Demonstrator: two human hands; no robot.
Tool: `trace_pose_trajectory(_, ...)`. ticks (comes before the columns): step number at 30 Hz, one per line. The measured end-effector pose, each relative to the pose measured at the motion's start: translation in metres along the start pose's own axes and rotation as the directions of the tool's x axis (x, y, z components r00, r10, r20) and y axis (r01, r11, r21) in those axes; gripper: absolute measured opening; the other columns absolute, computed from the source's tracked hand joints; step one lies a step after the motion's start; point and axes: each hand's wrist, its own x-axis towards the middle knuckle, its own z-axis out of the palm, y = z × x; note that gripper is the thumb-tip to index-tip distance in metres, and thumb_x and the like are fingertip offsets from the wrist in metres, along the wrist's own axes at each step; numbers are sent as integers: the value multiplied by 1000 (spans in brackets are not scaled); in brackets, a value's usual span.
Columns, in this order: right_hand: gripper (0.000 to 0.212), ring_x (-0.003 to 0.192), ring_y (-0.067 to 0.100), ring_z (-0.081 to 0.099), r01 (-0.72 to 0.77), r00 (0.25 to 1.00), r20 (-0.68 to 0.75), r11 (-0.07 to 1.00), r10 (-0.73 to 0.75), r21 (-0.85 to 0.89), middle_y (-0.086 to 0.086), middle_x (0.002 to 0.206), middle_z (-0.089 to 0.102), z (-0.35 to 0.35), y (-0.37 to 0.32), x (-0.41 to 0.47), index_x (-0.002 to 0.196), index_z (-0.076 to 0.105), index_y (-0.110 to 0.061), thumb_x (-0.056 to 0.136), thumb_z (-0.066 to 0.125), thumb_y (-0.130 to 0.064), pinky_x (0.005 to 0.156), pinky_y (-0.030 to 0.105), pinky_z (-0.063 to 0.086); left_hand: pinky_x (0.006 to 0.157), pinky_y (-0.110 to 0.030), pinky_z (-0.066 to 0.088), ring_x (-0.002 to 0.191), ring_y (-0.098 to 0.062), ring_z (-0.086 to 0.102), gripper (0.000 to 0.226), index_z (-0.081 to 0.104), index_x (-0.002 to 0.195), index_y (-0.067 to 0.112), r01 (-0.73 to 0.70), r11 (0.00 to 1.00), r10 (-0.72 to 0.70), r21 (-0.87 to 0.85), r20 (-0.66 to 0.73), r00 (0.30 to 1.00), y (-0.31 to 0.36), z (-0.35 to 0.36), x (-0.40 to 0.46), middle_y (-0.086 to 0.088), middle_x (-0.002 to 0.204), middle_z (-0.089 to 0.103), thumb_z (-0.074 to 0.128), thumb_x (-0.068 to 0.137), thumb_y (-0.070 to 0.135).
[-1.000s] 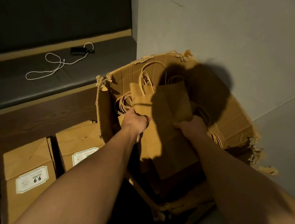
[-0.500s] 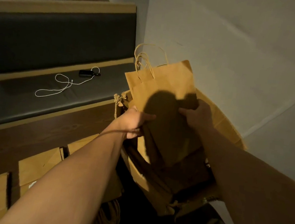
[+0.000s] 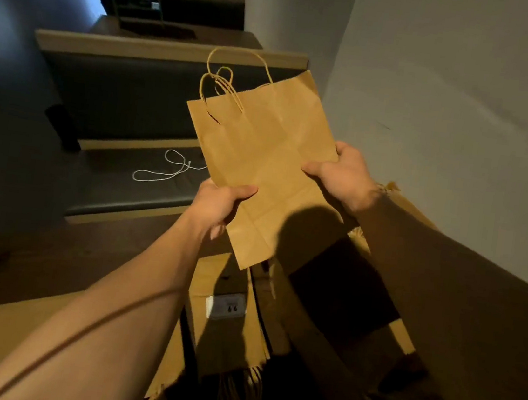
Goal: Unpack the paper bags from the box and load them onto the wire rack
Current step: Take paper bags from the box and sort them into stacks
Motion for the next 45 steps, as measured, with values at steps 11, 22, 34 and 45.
trace_pose_trajectory(11,37,105,19,61,-48,942,337,989,-2,140,-4,107,66,164,-38,-43,110,59,-28,86,69,-2,90,39,50,112,-54,34,135,-33,39,92,17,155,24,192,832,236,521,-645,727,-5,-147,-39,-9,149,37,73,85,46)
trace_pose_trajectory(22,30,97,5,59,203,606,787,979,-113,-16,-8,106,64,265,-45,-124,116,70,-19,87,68,-20,84,20,48,74,-32,59,91,-23,74,24,63,117,7,-85,986,35,-146,-321,946,-14,-208,-76,-9,92,76,52,102,22)
trace_pose_trajectory(34,55,101,27,66,-333,817,472,939,331,-83,8,116,66,266,16,-96,130,53,-8,81,76,-7,87,46,56,73,-39,58,89,-27,73,27,67,111,14,-44,988,-24,-145,-437,899,-47,-276,-108,-11,106,75,69,88,1)
trace_pose_trajectory(45,48,94,15,67,-53,838,540,997,74,-54,-8,100,70,268,-15,-85,111,64,-43,93,54,0,84,35,57,87,-41,56,97,-26,71,24,69,107,15,-187,966,33,-179,-631,775,-44,-320,-112,-8,103,76,52,103,31)
